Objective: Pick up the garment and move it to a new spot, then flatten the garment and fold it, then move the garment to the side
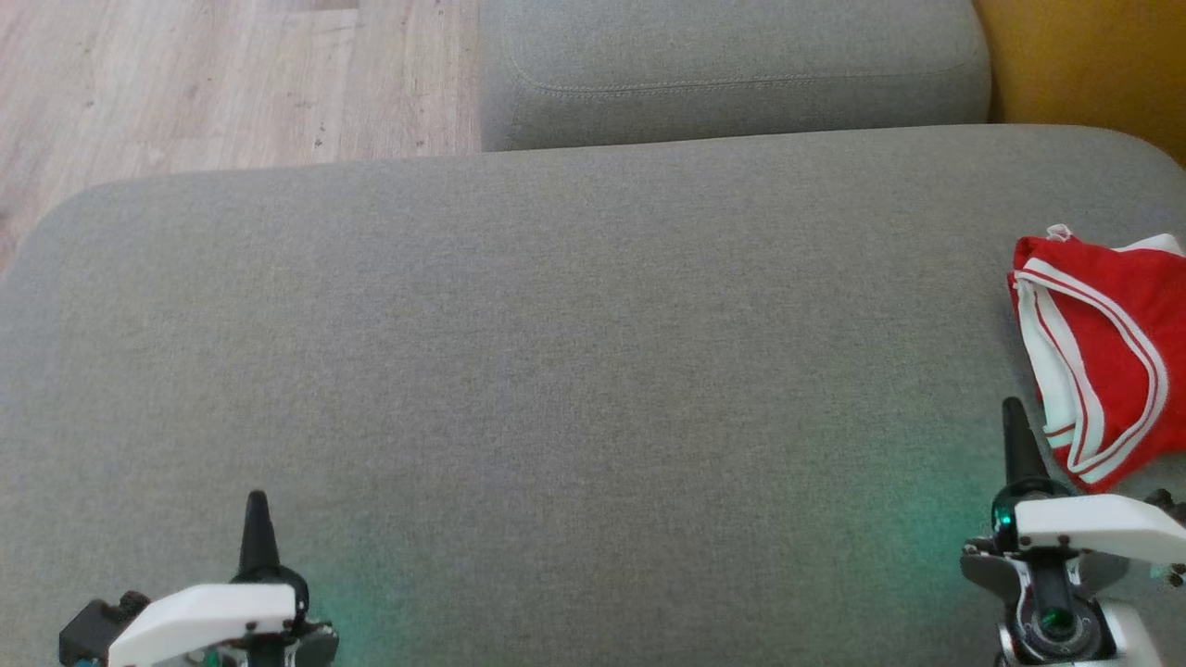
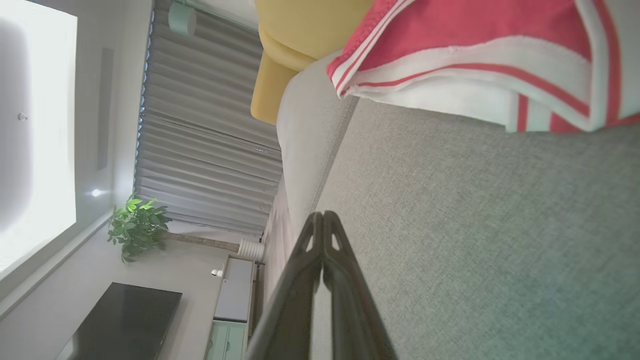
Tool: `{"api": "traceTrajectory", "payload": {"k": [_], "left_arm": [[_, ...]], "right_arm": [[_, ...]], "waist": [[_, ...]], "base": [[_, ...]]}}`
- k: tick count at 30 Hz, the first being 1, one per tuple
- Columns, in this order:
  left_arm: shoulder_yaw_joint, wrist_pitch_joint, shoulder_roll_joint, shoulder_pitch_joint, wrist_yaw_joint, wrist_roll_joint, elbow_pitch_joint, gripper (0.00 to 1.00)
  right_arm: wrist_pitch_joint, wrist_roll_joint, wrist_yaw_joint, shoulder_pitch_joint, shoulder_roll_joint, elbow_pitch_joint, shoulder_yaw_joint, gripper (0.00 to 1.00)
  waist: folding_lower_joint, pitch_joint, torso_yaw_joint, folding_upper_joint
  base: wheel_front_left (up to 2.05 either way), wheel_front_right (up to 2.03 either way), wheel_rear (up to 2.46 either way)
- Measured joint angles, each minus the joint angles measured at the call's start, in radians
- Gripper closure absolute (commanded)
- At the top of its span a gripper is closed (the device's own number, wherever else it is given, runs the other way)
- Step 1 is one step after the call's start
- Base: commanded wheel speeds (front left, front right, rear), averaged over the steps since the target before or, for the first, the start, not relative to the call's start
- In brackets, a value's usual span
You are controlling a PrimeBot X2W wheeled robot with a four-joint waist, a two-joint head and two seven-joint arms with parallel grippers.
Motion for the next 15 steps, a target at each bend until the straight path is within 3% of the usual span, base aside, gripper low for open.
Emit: {"api": "traceTrajectory", "payload": {"k": [15], "left_arm": [[0.031, 0.042, 0.0, -0.02, -0.014, -0.167, -0.021, 1.0]], "right_arm": [[0.041, 0.171, 0.0, 0.001, 0.0, -0.042, -0.026, 1.0]], "waist": [[0.0, -0.003, -0.005, 0.0]], "base": [[0.0, 0.0, 0.0]]}}
